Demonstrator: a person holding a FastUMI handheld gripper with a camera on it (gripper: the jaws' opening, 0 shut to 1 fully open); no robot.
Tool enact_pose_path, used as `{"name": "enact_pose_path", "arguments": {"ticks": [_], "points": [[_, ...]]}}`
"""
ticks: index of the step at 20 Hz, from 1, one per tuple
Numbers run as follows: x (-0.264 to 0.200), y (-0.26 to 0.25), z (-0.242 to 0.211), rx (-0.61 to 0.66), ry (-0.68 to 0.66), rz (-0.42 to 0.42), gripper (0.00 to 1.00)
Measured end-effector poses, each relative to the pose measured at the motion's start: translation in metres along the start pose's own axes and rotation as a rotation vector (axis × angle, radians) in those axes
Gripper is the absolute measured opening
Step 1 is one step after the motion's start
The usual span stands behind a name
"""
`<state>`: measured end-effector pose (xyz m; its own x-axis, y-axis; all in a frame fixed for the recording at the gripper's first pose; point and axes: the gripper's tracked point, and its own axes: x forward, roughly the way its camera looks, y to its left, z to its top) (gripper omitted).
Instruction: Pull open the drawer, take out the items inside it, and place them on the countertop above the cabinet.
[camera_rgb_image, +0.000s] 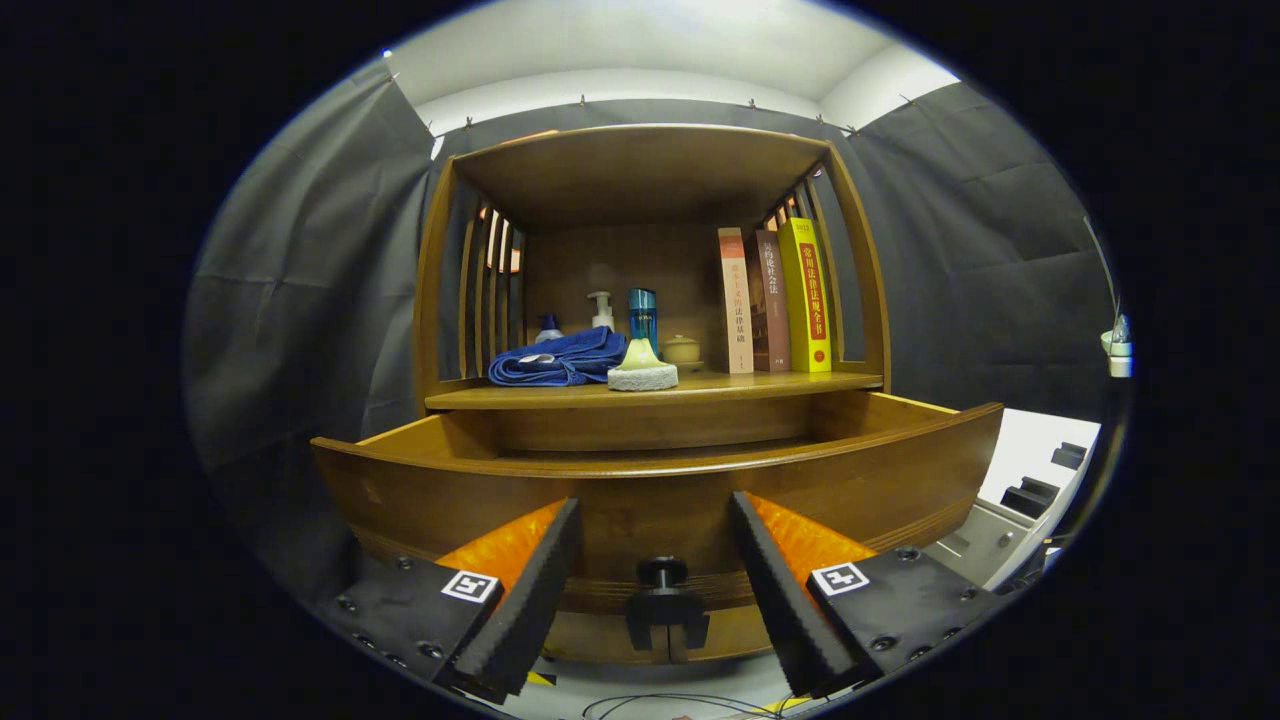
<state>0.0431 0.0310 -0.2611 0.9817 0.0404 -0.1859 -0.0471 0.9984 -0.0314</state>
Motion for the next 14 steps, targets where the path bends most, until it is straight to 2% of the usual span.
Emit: {"name": "enact_pose_path", "arguments": {"ticks": [4, 14], "points": [[0.010, -0.001, 0.000, 0.013, 0.017, 0.003, 0.98], [0.081, -0.004, -0.005, 0.031, 0.055, 0.002, 0.99]]}}
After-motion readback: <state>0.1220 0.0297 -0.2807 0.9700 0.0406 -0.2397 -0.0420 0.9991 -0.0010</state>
